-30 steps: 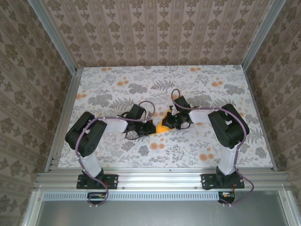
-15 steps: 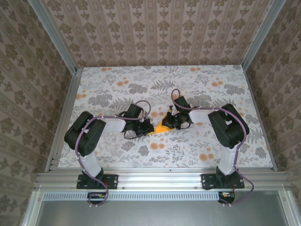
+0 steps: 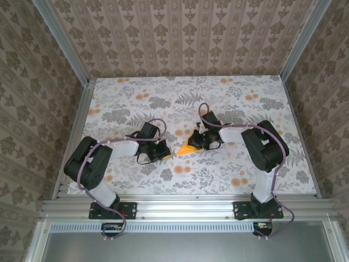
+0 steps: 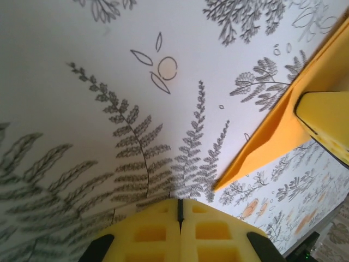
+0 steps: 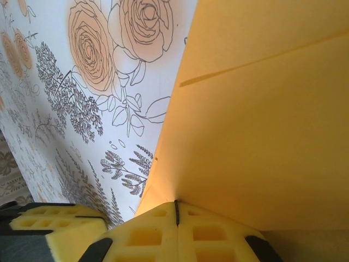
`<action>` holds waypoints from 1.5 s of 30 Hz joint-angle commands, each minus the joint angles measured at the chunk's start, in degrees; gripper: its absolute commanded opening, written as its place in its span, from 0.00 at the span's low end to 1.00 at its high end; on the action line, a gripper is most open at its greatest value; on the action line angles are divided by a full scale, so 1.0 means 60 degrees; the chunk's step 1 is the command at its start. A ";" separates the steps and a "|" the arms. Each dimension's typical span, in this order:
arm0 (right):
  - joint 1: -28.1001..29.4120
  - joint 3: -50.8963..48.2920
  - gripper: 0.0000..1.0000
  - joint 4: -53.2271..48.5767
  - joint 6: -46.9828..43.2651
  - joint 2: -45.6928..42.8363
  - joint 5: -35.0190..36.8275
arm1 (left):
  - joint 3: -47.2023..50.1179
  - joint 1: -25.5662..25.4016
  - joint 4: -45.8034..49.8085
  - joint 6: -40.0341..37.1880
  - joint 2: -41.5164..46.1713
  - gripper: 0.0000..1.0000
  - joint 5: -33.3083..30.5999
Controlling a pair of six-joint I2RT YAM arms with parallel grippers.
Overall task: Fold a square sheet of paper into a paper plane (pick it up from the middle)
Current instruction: Fourth fold the wing at the center of the table, then turn over the paper at the center of the table.
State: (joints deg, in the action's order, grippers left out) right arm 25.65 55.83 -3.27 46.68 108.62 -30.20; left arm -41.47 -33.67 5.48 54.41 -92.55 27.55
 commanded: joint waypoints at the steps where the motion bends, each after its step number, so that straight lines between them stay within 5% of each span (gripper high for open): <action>1: -0.0217 -0.0328 0.08 -0.1112 -0.0089 0.0191 0.1622 | -0.0299 -0.0057 0.0644 -0.0719 0.0664 0.10 -0.0522; 8: -0.0217 -0.0347 0.28 -0.0203 -0.0104 -0.1789 0.1130 | -0.0946 -0.0575 0.0805 -0.1921 0.0888 0.23 -0.0873; 13: -0.0292 -0.0954 0.48 -0.0639 -0.0038 -0.3045 0.2758 | -0.1562 -0.1184 0.1013 -0.2763 0.0532 0.31 -0.1595; 18: -0.0474 -0.1673 0.58 -0.0498 0.0383 -0.3374 0.3607 | -0.2058 -0.1443 0.0572 -0.2828 -0.0321 0.33 -0.1487; 45: -0.0368 -0.1104 0.43 0.2271 0.1714 -0.0808 0.1140 | -0.2940 -0.1304 -0.0087 -0.2095 -0.2310 0.30 -0.1277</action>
State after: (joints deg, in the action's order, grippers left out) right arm 22.90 48.03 8.36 54.94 102.08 -20.29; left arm -58.54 -41.95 6.46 40.53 -105.51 18.39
